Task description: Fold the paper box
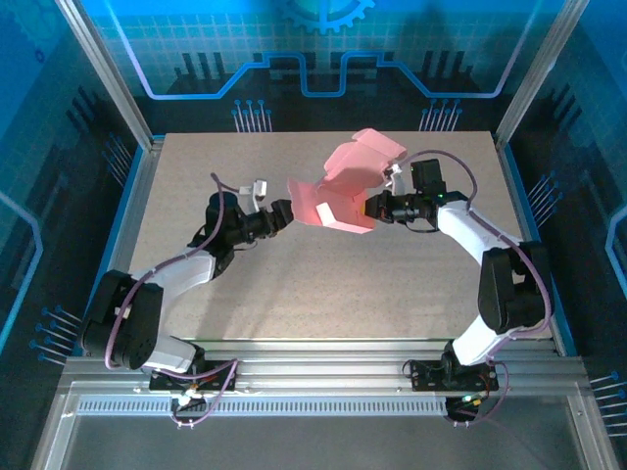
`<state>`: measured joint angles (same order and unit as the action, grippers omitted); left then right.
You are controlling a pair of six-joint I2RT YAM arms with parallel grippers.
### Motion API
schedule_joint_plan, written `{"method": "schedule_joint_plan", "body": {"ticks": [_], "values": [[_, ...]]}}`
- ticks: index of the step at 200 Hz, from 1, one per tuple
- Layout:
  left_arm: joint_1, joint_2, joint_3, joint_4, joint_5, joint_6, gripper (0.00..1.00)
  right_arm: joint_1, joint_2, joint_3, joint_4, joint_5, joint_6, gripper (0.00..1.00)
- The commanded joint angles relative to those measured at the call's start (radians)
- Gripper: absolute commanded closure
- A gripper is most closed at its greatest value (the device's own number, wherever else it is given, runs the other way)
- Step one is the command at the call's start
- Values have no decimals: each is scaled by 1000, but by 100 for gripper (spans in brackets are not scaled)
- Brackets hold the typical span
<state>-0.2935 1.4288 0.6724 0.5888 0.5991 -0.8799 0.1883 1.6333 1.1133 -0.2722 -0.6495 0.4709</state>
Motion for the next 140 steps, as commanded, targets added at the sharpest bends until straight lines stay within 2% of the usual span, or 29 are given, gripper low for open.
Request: {"method": "schedule_joint_plan", "body": {"ticks": [1, 39, 66, 105, 140], "values": [[-14, -6, 33, 3, 23, 52, 26, -6, 22, 32, -59, 45, -29, 100], [-18, -17, 50, -59, 18, 74, 27, 16, 24, 47, -111, 167, -64, 100], [-31, 15, 66, -85, 11, 69, 36, 44, 28, 72, -162, 269, -94, 100], [-60, 60, 98, -139, -9, 64, 37, 83, 34, 104, -222, 399, -132, 100], [-73, 84, 108, -153, -18, 54, 43, 123, 46, 123, -264, 526, -159, 100]]}}
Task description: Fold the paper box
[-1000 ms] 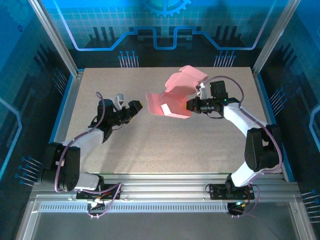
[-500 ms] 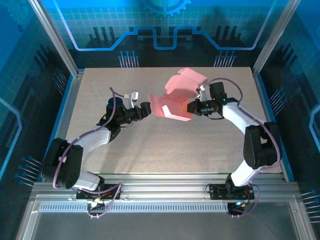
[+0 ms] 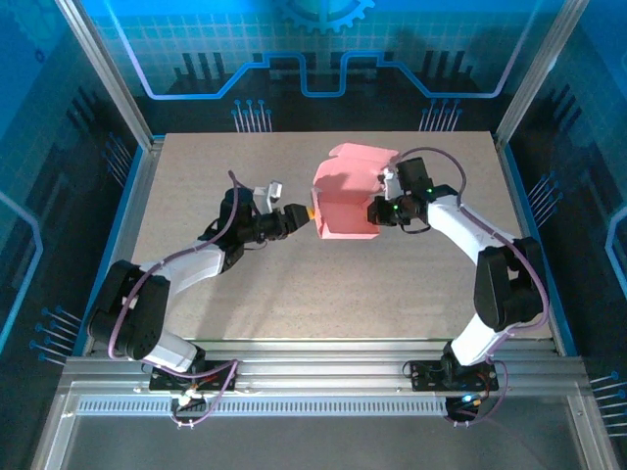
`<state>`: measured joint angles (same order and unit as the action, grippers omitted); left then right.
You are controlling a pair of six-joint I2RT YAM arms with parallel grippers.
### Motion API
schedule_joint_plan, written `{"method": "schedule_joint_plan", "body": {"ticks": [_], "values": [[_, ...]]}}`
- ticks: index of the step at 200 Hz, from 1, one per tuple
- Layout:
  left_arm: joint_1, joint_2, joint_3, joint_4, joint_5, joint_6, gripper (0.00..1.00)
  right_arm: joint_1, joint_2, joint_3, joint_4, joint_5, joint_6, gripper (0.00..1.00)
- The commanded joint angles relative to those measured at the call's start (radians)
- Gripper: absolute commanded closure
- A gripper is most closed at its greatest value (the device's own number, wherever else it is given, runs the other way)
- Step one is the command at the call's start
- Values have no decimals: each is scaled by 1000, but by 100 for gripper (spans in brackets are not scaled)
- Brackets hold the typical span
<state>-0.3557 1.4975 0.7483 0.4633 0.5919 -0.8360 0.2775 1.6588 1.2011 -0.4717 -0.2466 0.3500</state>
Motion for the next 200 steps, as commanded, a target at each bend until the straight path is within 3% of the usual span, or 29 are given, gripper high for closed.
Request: {"method": "schedule_joint_plan", "body": {"ticks": [1, 51, 127, 200], "values": [[-10, 16, 33, -28, -11, 10, 43, 34, 20, 35, -65, 128, -38, 100], [-24, 28, 39, -43, -28, 18, 52, 69, 37, 53, -99, 227, -56, 100], [-49, 124, 72, -43, -39, -11, 54, 94, 48, 59, -82, 231, -32, 100], [-73, 181, 111, -91, -85, -20, 62, 125, 66, 36, -47, 269, 72, 100]]}}
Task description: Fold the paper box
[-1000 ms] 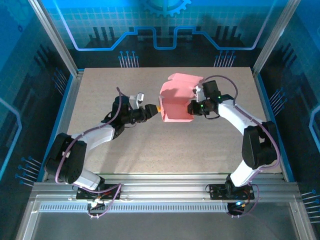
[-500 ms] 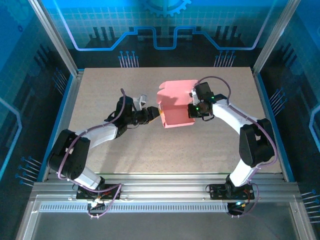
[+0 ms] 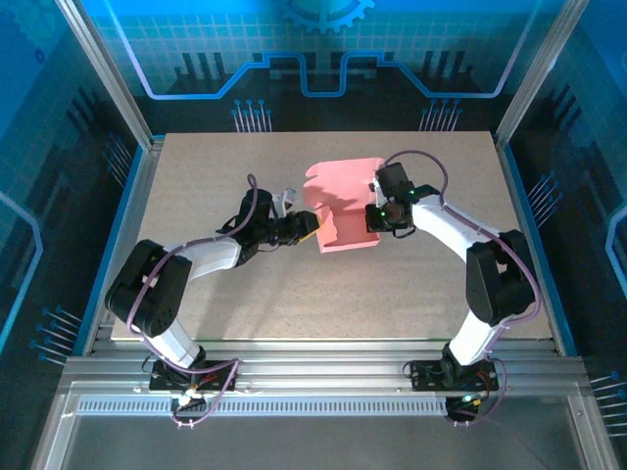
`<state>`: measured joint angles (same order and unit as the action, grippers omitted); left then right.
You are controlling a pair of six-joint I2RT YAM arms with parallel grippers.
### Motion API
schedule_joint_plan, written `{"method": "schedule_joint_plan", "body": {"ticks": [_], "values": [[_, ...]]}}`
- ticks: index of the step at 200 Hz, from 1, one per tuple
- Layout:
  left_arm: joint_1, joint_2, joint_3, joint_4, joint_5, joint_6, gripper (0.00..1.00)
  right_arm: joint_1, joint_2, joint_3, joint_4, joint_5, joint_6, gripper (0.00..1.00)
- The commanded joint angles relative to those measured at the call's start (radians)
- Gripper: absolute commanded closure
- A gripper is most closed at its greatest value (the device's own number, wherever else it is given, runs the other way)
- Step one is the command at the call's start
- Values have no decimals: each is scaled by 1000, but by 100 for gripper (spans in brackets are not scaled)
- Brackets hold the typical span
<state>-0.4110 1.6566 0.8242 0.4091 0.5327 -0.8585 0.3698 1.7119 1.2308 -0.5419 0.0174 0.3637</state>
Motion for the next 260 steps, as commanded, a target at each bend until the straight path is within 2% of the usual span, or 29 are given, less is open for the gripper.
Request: {"method": "schedule_joint_plan", "body": {"ticks": [1, 19, 93, 161, 217, 260], "values": [[-19, 23, 35, -38, -27, 2, 62, 32, 14, 6, 24, 7, 58, 100], [-20, 36, 41, -56, -42, 3, 65, 46, 16, -1, 30, 27, 72, 100], [-46, 69, 90, -196, -119, 61, 66, 99, 37, 12, 28, 100, 103, 100], [-105, 102, 178, -447, -322, 187, 66, 141, 70, 13, 61, 115, 157, 100], [-162, 142, 228, -564, -501, 261, 68, 141, 92, 18, 84, 88, 171, 100], [-193, 189, 262, -593, -559, 269, 69, 141, 109, 18, 107, 59, 192, 100]]}}
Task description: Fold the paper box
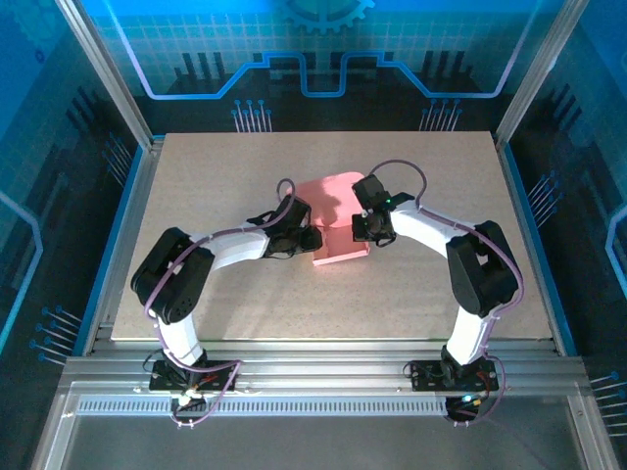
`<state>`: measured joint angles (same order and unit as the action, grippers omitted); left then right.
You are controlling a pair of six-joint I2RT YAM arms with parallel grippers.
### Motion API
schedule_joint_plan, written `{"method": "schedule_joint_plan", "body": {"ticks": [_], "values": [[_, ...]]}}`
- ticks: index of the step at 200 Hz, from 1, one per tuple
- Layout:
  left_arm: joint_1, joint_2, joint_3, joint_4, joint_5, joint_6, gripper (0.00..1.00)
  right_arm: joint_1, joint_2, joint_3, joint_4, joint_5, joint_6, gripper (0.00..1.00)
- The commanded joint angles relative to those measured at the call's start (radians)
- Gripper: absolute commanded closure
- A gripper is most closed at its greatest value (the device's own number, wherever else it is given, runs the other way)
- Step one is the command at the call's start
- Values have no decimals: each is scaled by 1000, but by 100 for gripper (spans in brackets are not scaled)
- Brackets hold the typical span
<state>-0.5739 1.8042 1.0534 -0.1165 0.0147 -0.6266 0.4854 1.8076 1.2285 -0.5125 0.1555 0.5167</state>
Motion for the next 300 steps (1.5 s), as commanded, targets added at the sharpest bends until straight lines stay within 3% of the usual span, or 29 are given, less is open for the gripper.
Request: {"method": "schedule_joint_plan", "body": {"ticks": [1, 93, 149, 200, 269, 300], "values": [[-30, 42, 33, -67, -42, 38, 69, 25, 13, 20, 78, -79, 39, 100], [-55, 82, 86, -138, -97, 59, 77, 27, 30, 13, 84, -74, 46, 100], [-87, 147, 187, -268, -195, 62, 83, 55, 37, 14, 92, -28, 81, 100], [-92, 178, 251, -416, -331, 80, 100, 100, 28, 17, 80, 80, 115, 100], [-98, 221, 339, -583, -491, 93, 100, 115, 23, 5, 97, 119, 146, 100], [-101, 279, 394, -663, -562, 135, 100, 128, 30, 19, 45, 232, 205, 100]]}}
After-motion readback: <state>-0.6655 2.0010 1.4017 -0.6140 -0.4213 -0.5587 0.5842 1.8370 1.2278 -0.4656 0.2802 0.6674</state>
